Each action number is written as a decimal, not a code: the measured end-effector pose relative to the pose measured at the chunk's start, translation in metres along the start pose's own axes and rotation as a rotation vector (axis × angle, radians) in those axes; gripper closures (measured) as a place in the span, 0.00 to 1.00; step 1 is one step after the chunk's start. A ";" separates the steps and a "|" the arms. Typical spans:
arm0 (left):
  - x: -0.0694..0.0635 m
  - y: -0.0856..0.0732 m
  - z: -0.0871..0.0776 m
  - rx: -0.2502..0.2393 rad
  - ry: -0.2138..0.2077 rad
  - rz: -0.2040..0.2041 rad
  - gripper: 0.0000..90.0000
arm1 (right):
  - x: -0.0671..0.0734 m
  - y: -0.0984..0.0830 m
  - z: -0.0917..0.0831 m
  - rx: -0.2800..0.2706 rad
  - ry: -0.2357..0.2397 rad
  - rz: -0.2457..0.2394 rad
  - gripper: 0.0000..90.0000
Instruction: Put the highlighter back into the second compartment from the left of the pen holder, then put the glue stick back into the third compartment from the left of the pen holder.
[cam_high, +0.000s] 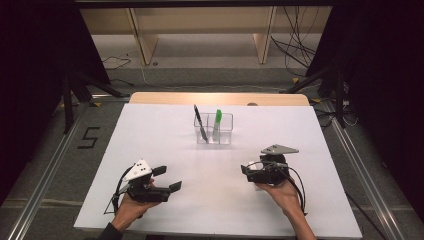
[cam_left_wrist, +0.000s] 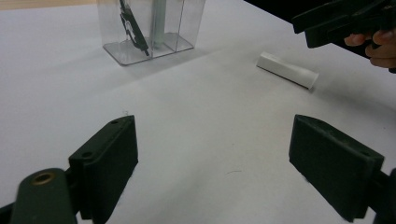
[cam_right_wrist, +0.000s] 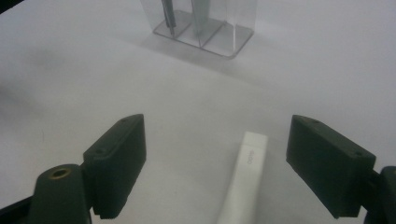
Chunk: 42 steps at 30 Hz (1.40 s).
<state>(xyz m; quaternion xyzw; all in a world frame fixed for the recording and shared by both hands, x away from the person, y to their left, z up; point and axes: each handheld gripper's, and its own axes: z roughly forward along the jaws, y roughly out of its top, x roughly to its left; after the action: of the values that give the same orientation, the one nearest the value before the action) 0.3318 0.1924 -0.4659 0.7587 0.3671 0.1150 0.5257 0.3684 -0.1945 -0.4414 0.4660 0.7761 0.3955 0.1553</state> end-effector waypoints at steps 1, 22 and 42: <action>0.000 0.000 0.000 -0.001 0.000 0.000 0.17 | 0.000 -0.001 0.000 0.000 0.000 -0.002 0.23; 0.001 -0.002 -0.002 0.003 0.008 -0.003 0.17 | 0.006 -0.020 0.000 0.037 -0.005 -0.004 0.23; 0.000 -0.002 -0.002 0.009 0.011 0.003 0.17 | 0.006 -0.043 -0.003 0.071 -0.046 0.002 0.27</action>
<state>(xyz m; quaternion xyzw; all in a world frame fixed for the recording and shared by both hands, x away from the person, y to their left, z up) 0.3298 0.1938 -0.4666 0.7611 0.3695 0.1184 0.5198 0.3373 -0.2017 -0.4710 0.4811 0.7854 0.3569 0.1558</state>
